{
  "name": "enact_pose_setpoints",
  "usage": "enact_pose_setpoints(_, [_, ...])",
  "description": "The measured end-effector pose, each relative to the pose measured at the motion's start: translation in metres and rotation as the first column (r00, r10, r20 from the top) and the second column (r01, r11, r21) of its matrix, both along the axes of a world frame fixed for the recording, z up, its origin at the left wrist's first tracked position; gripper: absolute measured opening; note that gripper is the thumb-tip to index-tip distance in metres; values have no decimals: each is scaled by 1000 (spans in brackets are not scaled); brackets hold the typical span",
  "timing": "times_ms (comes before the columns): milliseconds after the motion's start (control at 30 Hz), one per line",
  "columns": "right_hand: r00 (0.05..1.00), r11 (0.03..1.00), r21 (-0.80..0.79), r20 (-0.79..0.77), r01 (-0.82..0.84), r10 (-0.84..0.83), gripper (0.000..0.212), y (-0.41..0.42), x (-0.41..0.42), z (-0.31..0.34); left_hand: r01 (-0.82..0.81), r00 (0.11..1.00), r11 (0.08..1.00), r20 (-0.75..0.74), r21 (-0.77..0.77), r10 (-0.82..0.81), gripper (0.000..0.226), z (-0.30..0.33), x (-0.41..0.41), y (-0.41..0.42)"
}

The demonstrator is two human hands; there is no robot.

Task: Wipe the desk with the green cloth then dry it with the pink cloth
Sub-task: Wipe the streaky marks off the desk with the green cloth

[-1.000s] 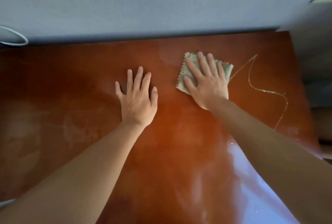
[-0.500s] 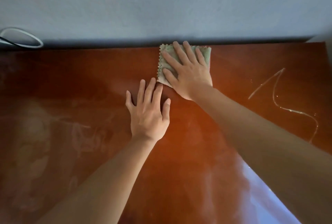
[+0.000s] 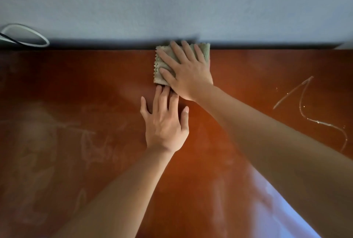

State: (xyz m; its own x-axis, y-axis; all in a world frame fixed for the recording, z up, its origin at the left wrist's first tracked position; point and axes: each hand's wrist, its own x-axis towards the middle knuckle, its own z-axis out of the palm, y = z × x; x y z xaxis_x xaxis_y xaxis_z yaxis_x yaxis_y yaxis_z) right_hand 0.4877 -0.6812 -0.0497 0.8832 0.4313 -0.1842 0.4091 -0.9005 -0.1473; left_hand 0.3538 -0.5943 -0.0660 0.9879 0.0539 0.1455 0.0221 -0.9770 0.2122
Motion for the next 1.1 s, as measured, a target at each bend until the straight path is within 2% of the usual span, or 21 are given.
enact_pose_setpoints(67, [1000,1000,-6,9,27,-27,63,-22,0,0,12,1000,1000,-15,-2,-12,52,0,0,0])
enact_pose_setpoints(200, [977,976,-46,0,215,-215,65,-98,3,7,14,1000,1000,-27,-16,-14,51,1,-1,0])
enact_pose_setpoints(267, [970,967,-75,-2,243,-244,66,-130,0,11,15,999,1000,-29,-15,-15,51,1,-1,0])
enact_pose_setpoints(400, [960,956,-88,8,280,-280,66,-121,-5,8,17,999,1000,-28,-7,-18,51,1,0,-1])
enact_pose_setpoints(600, [994,993,-46,32,107,-105,67,-39,-30,0,13,999,1000,-46,12,-12,53,3,0,-1])
enact_pose_setpoints(733, [999,999,-22,17,34,-33,66,-63,-29,-1,13,1000,1000,-23,0,-13,53,3,-1,-1])
enact_pose_setpoints(933, [966,963,-77,-8,257,-259,67,-171,-22,4,5,1000,1000,-21,-23,-6,53,5,-1,-3])
enact_pose_setpoints(1100, [932,931,-51,-6,361,-362,65,-150,-36,4,2,1000,1000,2,-29,-2,50,2,-2,-3])
